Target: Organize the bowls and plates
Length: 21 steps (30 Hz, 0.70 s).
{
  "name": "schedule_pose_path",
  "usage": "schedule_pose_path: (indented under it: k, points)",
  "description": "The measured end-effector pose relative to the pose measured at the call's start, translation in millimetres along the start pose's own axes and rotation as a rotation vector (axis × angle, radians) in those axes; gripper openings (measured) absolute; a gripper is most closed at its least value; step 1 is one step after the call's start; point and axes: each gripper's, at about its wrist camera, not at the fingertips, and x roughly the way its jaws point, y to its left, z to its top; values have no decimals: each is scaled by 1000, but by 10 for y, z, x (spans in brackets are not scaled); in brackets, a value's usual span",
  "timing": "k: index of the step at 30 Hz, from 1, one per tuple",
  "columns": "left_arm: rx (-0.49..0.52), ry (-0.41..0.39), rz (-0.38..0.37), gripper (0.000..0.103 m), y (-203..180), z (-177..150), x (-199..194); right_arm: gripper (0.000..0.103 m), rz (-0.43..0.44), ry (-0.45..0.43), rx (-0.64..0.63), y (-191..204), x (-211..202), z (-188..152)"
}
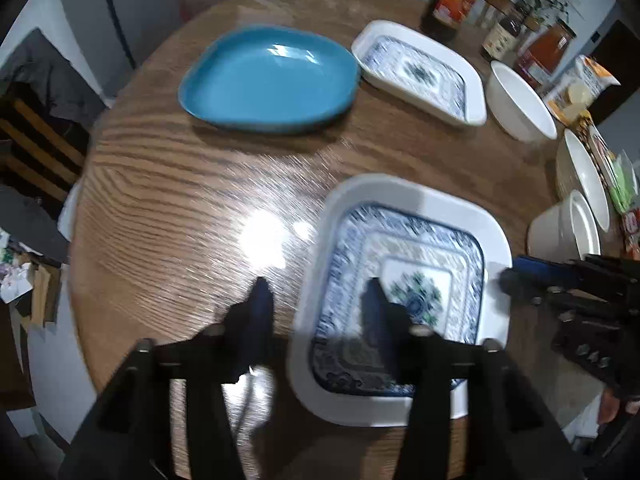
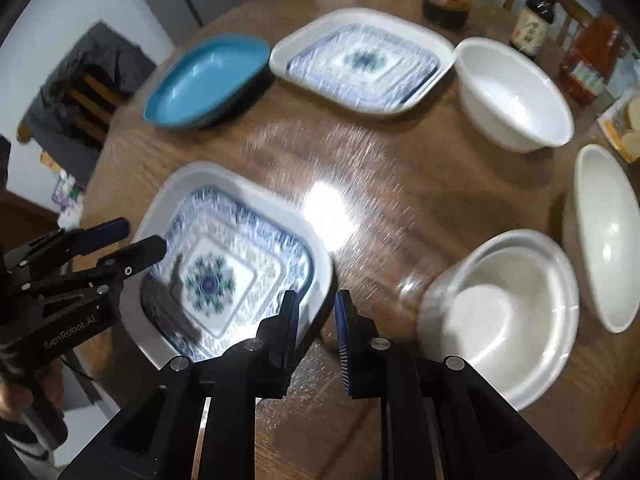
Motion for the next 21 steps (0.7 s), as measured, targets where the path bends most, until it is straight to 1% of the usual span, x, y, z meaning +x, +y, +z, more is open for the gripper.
schedule_pose_path:
  k: [1, 3, 5, 8, 9, 12, 13, 15, 16, 18, 21]
  points:
    - [-7, -15, 9, 61, 28, 32, -44, 21, -3, -26, 9, -25, -72, 30]
    - [-20, -47, 12, 62, 52, 156, -118, 30, 23, -69, 45, -113, -181, 110]
    - [-19, -81, 13, 62, 56, 312, -198, 35, 40, -101, 108, -236, -257, 229]
    - [17, -139, 9, 62, -63, 581, -245, 36, 24, -149, 182, -408, -288, 439]
    - [34, -158, 13, 62, -124, 699, -234, 36, 27, -151, 209, -458, -215, 534]
    - [78, -188, 11, 63, -246, 1058, -151, 36, 56, -137, 293, -598, -94, 649]
    - [94, -190, 9, 63, -281, 1174, -96, 36, 63, -132, 322, -713, -57, 723]
    - [135, -192, 12, 63, -392, 1424, 45, 36, 61, -129, 373, -798, 73, 861]
    - [146, -185, 14, 63, -401, 1466, 76, 36, 53, -129, 390, -818, 116, 906]
    - [164, -157, 6, 62, -484, 1658, 278, 36, 41, -128, 404, -828, 189, 958]
    - [192, -116, 3, 62, -589, 1863, 540, 36, 24, -117, 419, -849, 325, 1054]
